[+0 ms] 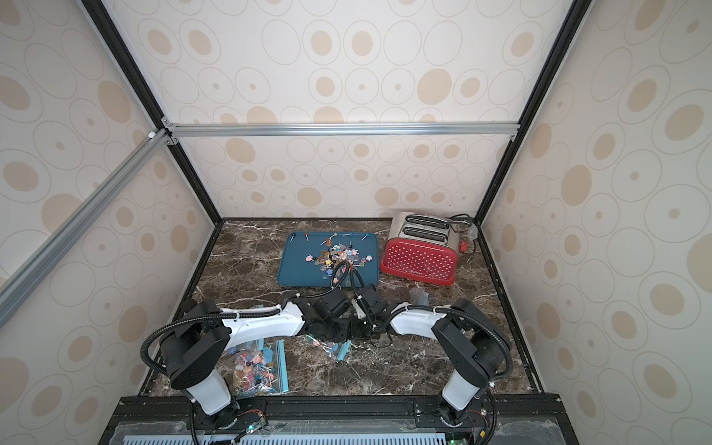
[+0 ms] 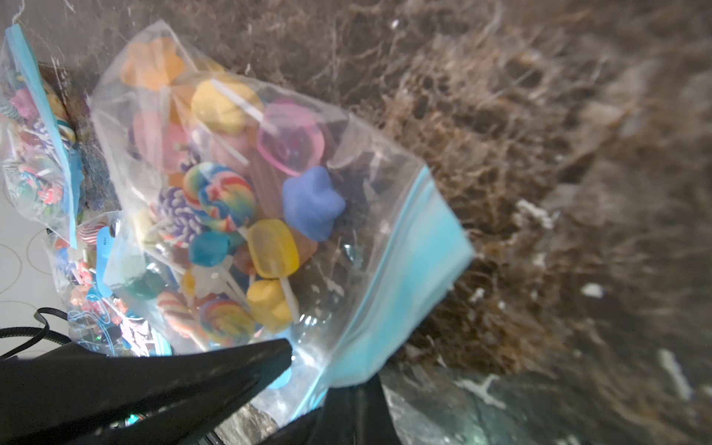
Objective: Pour candies out of the ziploc bag
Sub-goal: Open the ziploc bag at the center of the board.
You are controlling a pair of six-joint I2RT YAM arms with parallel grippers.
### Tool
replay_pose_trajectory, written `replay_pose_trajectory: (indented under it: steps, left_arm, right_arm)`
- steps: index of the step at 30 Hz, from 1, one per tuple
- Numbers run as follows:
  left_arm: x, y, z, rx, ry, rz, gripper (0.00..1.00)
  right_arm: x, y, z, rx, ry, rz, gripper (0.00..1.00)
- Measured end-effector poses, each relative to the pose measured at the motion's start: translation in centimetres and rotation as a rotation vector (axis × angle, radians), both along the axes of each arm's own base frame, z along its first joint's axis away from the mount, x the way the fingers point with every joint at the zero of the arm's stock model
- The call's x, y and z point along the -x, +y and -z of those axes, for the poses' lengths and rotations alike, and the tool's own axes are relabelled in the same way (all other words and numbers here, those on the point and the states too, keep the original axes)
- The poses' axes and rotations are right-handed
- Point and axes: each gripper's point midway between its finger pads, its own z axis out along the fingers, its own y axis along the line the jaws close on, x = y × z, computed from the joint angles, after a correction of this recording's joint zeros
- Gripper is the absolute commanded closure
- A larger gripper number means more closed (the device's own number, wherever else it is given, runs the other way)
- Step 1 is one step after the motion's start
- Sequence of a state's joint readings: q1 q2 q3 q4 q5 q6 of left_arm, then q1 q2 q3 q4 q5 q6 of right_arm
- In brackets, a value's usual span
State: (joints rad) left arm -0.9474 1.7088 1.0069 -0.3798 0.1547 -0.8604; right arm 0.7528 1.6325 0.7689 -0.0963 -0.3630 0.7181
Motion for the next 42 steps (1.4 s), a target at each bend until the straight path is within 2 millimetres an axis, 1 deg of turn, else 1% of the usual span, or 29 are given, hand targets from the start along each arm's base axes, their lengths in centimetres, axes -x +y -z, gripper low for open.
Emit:
replay_pose_trajectory:
  steps: [6, 10, 15, 18, 26, 31, 33, 38, 42]
  left_arm:
    - [0.2, 0.6, -0.8, -0.013, -0.025, 0.043, 0.69]
    - [0.9, 1.3, -0.8, -0.026, -0.031, 0.089, 0.65]
    - [2.2, 1.6, -1.0, -0.004, -0.028, 0.14, 0.63]
    - [2.4, 1.5, -1.5, 0.023, -0.04, 0.151, 0.63]
    - [2.3, 1.6, -2.1, 0.045, -0.065, 0.153, 0.63]
    - [1.8, 2.1, -3.1, 0.05, -0.092, 0.141, 0.58]
    - [1.6, 2.4, -3.6, 0.06, -0.104, 0.131, 0.57]
    - [0.8, 3.8, -4.3, 0.081, -0.122, 0.087, 0.63]
    - [0.6, 4.5, -3.8, 0.078, -0.115, 0.068, 0.65]
  right_arm:
    - [0.1, 0.3, -1.0, -0.024, -0.016, -0.01, 1.0]
    - [0.3, 0.7, -1.3, -0.042, -0.016, -0.022, 1.0]
    - [0.0, 2.2, -2.7, -0.109, -0.049, -0.049, 1.0]
    - [-0.1, 2.5, -3.3, -0.132, -0.063, -0.051, 1.0]
    - [-0.2, 2.6, -3.9, -0.142, -0.071, -0.049, 1.0]
    - [-0.1, 2.6, -3.8, -0.143, -0.071, -0.05, 1.0]
    - [-0.1, 2.7, -3.9, -0.146, -0.072, -0.049, 1.0]
    - [-0.1, 2.8, -3.9, -0.156, -0.079, -0.054, 1.0]
    - [-0.1, 2.9, -4.0, -0.159, -0.082, -0.054, 1.0]
